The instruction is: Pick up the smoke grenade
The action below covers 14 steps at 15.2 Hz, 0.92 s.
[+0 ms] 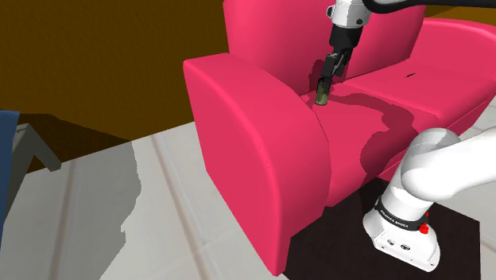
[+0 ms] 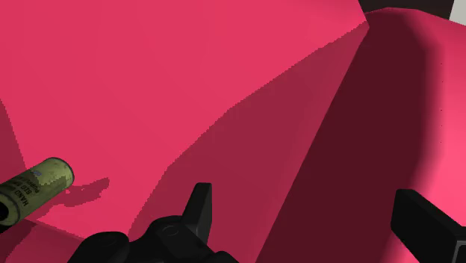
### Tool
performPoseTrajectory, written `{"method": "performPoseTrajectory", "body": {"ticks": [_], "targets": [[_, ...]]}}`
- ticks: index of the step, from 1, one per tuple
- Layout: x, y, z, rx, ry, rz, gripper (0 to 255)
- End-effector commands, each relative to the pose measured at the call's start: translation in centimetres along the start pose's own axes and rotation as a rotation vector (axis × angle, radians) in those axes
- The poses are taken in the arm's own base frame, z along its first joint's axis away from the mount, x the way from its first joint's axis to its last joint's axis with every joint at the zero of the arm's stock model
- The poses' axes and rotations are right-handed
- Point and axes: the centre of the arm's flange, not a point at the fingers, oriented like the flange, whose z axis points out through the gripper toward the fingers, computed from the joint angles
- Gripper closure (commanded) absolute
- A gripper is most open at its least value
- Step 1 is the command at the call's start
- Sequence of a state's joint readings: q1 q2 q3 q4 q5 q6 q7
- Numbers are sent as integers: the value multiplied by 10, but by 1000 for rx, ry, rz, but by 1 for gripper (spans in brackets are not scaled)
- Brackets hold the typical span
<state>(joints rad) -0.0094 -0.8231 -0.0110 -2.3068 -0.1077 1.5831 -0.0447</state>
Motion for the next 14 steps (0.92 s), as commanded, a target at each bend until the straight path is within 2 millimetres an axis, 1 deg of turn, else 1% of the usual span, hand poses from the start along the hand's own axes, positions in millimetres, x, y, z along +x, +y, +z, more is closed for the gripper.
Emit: {"method": "performPoseTrajectory", "body": {"ticks": [1, 14], "targets": [[0, 0, 0, 0, 0, 0, 0], [65, 150, 65, 29, -15, 41, 0]]}}
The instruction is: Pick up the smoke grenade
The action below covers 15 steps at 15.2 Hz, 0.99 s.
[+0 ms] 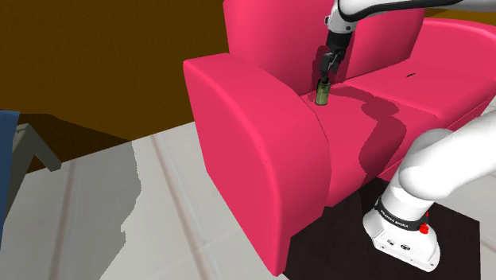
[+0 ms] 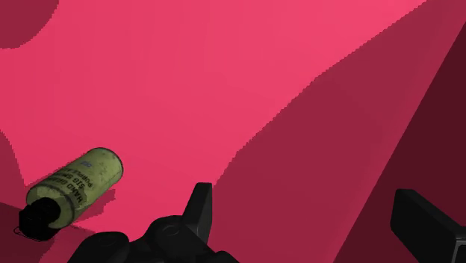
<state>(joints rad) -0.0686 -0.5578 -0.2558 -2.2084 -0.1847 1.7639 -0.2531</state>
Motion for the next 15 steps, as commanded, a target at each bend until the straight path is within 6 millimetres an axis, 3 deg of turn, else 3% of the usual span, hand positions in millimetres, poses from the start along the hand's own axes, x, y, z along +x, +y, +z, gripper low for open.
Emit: {"method": "performPoseTrajectory", "body": {"ticks": [1, 15], "targets": [[11, 23, 13, 3, -2, 6, 0], [80, 185, 84, 34, -18, 50, 0]]}}
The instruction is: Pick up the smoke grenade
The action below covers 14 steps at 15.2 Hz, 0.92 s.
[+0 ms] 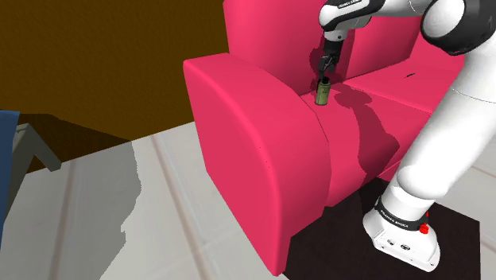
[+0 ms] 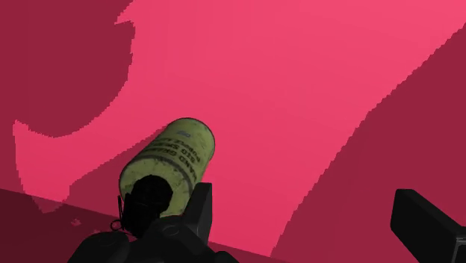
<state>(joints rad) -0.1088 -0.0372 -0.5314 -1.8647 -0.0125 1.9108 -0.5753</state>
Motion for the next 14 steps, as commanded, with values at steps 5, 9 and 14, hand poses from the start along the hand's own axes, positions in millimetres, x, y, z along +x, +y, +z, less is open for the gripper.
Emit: {"method": "performPoseTrajectory", "body": {"ticks": [5, 9, 14], "targets": [[28, 72, 29, 13, -7, 17, 0], [44, 109, 45, 20, -10, 27, 0], [42, 108, 71, 20, -10, 27, 0]]}}
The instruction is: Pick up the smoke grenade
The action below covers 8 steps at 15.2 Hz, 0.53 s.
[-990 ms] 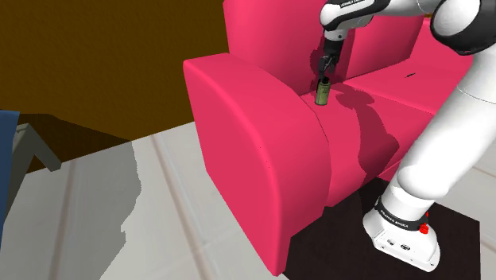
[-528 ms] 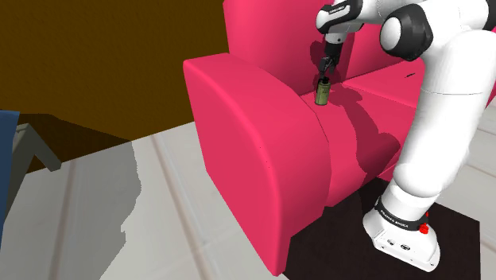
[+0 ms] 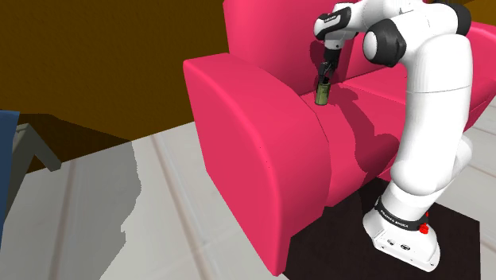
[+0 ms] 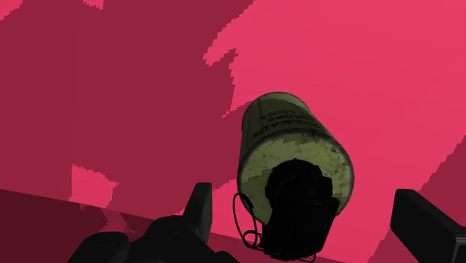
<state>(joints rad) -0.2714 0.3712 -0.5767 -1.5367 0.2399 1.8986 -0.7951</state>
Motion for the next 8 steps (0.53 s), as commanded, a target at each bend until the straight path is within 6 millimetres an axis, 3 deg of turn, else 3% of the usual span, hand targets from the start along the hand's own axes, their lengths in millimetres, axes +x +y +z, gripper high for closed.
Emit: {"method": "performPoseTrajectory", "body": {"ticks": [1, 4, 5, 8], "targets": [[-1, 1, 11, 0, 0, 0, 0], [-1, 0, 19, 0, 0, 0, 0], [-1, 0, 19, 0, 0, 0, 255], [-1, 0, 19, 0, 0, 0, 255]]}}
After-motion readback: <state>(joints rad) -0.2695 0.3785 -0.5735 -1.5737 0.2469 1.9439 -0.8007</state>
